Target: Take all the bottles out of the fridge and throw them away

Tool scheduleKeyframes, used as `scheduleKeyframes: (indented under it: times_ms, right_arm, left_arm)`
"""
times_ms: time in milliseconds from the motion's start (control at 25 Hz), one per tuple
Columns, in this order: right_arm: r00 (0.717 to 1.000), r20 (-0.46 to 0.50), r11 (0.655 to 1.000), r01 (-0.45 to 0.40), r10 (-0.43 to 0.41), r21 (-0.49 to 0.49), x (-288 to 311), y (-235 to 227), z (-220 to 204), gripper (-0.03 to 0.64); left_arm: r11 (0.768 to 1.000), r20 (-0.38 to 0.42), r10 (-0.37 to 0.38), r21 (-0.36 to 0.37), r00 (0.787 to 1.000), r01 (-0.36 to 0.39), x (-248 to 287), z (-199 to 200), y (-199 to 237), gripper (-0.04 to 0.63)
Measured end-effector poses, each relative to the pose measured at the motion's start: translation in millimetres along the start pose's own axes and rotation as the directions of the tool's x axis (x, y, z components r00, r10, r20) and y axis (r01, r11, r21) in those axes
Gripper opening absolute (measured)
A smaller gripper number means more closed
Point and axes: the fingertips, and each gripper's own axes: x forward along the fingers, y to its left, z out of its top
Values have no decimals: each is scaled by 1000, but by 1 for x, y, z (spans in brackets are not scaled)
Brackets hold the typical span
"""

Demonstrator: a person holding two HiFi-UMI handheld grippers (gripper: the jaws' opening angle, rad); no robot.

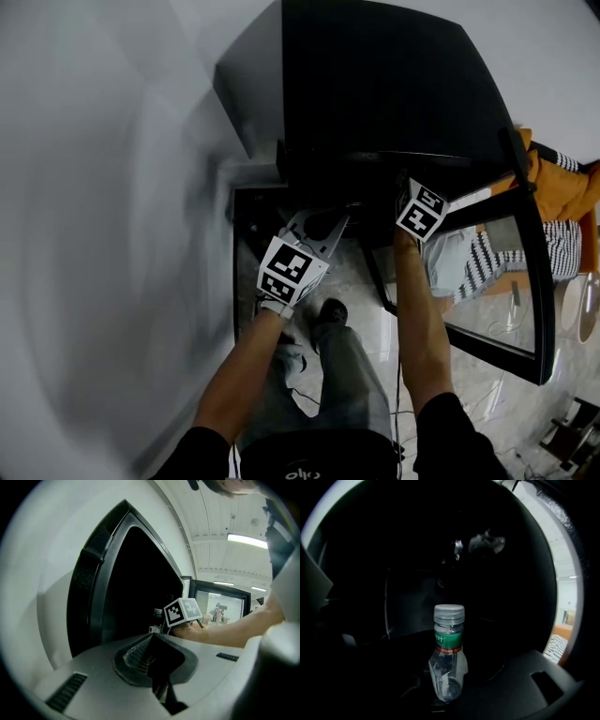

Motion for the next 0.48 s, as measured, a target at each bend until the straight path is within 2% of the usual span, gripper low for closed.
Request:
scheduleKeyframes:
  times_ms: [120,480]
  right_arm:
    - [999,28,999,-42,42,6,-14,7,3,195]
    - [987,21,987,-160,161,-32,-85,34,9,195]
  left_arm:
    - [1000,2,0,-5,1000,0,-4,1,-4,6]
    - [999,-10,17,-52,1000,-18,-48,13,-17,6]
